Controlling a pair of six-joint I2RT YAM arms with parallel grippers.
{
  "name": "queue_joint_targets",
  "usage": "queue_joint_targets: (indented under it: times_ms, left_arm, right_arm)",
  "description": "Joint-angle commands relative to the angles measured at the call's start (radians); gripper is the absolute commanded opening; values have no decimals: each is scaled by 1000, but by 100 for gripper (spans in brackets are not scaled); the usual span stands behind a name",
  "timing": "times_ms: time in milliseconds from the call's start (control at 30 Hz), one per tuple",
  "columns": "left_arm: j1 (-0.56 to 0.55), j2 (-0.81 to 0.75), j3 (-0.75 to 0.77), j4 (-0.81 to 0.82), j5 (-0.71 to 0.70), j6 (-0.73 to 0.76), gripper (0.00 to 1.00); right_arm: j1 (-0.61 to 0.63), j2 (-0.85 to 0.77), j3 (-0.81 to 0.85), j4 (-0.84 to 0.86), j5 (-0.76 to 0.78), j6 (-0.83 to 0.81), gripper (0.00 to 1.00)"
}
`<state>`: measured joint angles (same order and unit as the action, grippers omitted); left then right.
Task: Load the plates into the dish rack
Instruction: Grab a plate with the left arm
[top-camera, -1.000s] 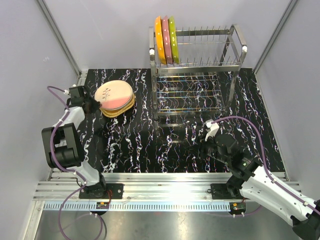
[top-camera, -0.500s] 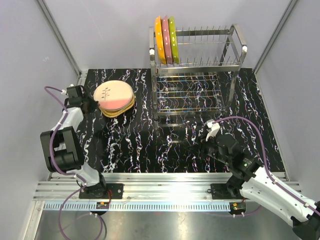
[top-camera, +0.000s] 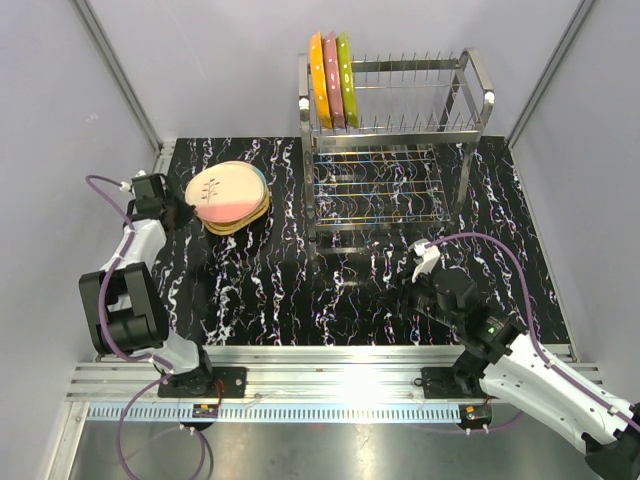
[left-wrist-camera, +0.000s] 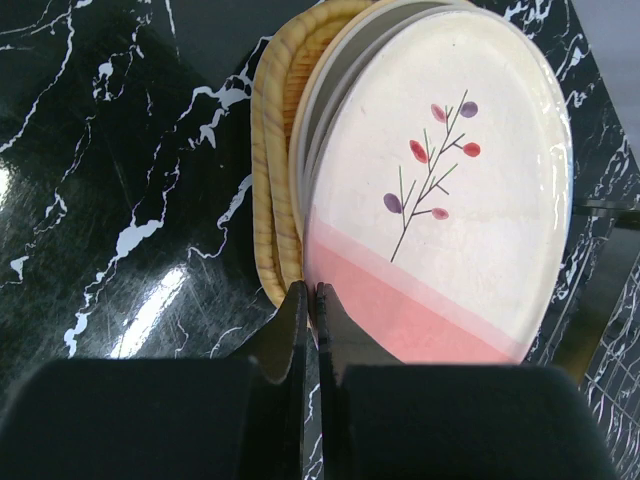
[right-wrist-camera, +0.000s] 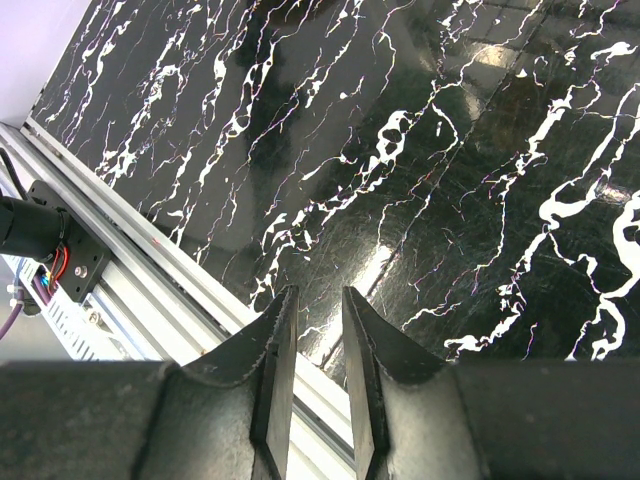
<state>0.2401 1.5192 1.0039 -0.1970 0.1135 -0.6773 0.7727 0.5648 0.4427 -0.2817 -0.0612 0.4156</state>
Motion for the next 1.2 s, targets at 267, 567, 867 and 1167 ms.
queue_joint_targets:
  times_ms: [267,567,867,1167]
  left_arm:
    - [21,-74,-48,28,-8,25,0]
    - [22,-44,-39,36,12,18,19]
    - [22,-27,-36,36,18,16,36]
    - [25,-14,-44,53,44,1,66]
  right_arm:
    - [11,-8,1,42,20,2,30]
    - [10,-14,-1,42,20,2,30]
    - [11,-14,1,42,23,2,30]
    - [11,-14,1,42,24,2,30]
